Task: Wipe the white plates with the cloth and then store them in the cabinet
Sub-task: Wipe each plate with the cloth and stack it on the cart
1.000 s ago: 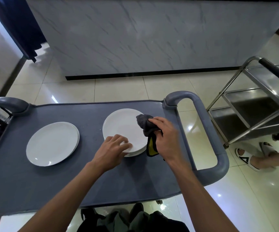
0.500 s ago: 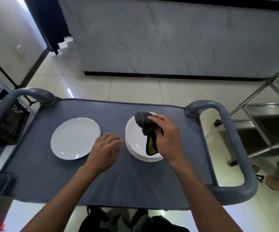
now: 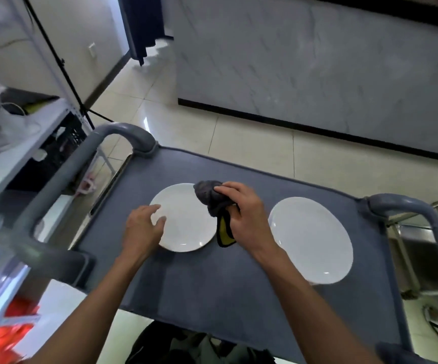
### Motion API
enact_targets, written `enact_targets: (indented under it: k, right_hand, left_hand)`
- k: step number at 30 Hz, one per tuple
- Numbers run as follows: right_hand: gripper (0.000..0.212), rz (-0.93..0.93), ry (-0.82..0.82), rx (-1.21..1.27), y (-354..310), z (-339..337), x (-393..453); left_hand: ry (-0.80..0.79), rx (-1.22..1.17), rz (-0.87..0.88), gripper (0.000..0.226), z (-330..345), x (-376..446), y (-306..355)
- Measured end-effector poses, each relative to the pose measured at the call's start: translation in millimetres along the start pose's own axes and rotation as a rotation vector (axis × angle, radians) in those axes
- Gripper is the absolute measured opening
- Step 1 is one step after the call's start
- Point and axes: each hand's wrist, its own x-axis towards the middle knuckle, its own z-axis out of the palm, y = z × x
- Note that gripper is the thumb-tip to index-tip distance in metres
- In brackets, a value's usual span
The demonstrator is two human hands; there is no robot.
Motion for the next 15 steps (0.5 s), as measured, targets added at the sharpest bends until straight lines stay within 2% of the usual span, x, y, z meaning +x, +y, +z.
enact_targets:
  k: [3,8,15]
  right_hand:
    - [0.052,0.013,-0.091,-0.008,-12,43,16]
    - [0.051,0.067,-0.173,-0.037,-20,100,30]
    - [0.051,0.197,-0.268,-0.109,-6,139,33]
  left_hand:
    - [-0.073,0.007,-0.1,0.041,-8,14,-21]
    - [-0.106,-0.1,-0.161,0.034,-7,23,-33]
    - [-0.176,-0.181,-0.278,0.033,3,30,-39]
